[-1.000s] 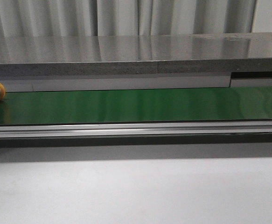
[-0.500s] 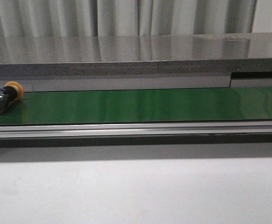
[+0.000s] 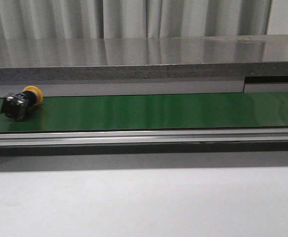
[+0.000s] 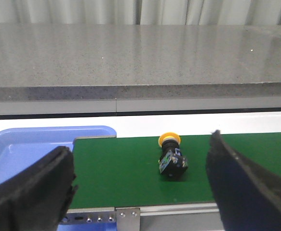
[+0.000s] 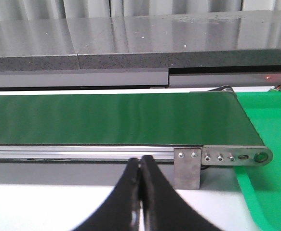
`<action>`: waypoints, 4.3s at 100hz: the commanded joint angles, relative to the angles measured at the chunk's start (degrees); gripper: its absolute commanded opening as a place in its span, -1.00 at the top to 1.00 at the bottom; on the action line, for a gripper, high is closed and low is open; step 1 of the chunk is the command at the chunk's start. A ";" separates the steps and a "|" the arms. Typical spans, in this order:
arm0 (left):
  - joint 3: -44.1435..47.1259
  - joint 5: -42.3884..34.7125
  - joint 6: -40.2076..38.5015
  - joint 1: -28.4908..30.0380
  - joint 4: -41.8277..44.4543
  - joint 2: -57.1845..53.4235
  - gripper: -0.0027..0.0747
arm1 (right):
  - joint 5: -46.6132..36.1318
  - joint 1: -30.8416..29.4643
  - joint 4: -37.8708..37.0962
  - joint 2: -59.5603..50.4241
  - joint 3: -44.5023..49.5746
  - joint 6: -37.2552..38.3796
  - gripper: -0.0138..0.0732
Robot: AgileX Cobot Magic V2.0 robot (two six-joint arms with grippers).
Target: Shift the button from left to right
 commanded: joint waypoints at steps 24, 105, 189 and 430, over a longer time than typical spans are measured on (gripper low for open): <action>4.09 -6.71 -0.25 -0.32 -0.61 -4.13 -0.48 | -4.49 -0.34 -0.27 -1.12 -0.88 -0.23 0.84; 4.09 -6.23 -0.17 -0.32 -0.61 -4.13 0.98 | -4.55 -0.34 -0.27 -1.12 -0.88 -0.23 0.84; 4.09 -6.23 -0.17 -0.32 -0.87 -4.13 0.98 | 8.51 -0.34 2.52 7.79 -17.38 -0.23 0.84; 4.09 -6.23 -0.17 -0.32 -0.87 -4.13 0.98 | 21.18 11.61 12.11 88.66 -70.59 -1.24 -0.82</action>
